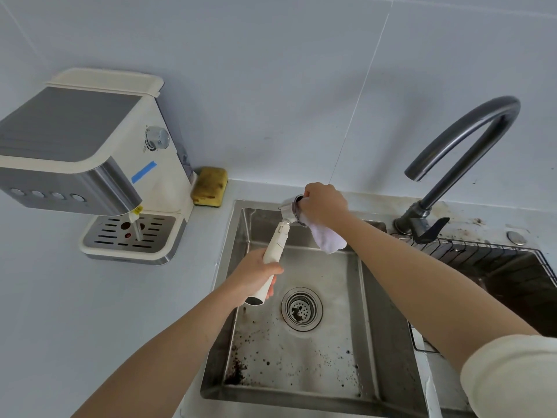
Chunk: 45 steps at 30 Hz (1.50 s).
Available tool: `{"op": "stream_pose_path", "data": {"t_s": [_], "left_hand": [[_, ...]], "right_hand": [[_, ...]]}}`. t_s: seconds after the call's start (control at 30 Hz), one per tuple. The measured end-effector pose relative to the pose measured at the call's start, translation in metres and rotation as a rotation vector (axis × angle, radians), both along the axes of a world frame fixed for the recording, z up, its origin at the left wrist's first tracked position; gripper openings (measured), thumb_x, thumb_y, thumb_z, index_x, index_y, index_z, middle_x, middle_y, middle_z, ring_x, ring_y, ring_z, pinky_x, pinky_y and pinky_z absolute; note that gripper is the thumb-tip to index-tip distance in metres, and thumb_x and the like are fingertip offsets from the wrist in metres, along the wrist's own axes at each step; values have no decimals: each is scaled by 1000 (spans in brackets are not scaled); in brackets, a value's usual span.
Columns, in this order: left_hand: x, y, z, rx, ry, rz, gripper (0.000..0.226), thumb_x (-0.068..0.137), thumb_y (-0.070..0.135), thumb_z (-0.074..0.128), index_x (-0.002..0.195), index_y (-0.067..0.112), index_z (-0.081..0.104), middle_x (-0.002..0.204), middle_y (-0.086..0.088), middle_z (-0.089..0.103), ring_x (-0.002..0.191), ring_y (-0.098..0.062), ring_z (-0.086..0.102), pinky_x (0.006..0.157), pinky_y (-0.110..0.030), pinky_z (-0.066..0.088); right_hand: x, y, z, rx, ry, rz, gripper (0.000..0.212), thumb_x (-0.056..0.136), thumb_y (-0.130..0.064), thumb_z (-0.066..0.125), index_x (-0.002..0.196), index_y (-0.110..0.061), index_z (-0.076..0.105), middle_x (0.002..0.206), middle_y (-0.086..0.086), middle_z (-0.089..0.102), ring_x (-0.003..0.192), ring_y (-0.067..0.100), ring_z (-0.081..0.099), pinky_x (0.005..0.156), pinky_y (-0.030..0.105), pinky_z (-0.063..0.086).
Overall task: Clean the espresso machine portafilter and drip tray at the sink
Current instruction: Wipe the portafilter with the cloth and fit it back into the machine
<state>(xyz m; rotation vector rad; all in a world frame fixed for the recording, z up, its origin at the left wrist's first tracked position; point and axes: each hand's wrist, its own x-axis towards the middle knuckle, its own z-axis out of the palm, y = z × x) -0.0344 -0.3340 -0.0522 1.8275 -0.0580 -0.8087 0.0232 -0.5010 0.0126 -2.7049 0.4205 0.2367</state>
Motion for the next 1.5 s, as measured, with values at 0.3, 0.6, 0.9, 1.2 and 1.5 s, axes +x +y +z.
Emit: {"op": "stream_pose_path", "data": {"t_s": [0.3,0.6,0.9,1.2,1.5], "left_hand": [[2,2,-2,-19,35,6,12,83,9,57,86,18,48,57,-5,51,33,-11,47,39,-20,42],[12,8,3,-212,227,172,9,86,12,56,91,12,49,52,-4,52,33,-13,45,37,-19,40],[19,-3,17,-475,409,319,14,88,14,50,75,11,45,44,0,51,31,-10,43,35,-15,36],[23,-26,34,-549,448,295,20,88,13,43,69,11,46,43,0,50,31,-9,43,34,-13,35],[14,-36,37,-518,420,281,16,86,13,46,70,9,50,44,1,51,32,-9,43,35,-15,37]], "right_hand": [[8,-9,9,190,117,38,19,88,-9,43,93,-3,60,85,10,53,79,23,47,69,29,39],[-4,-3,8,969,10,-262,18,90,-9,48,74,-6,54,81,19,58,80,30,55,83,44,49],[-27,-16,-10,1347,-218,-233,27,95,-14,48,120,-4,47,106,13,58,92,29,58,87,43,49],[-35,16,-9,1278,-328,-132,29,97,-22,43,77,-16,62,81,5,63,68,8,65,67,23,52],[-35,14,-6,1613,-407,-356,21,88,-15,58,74,-14,44,70,1,58,68,17,59,59,25,52]]}}
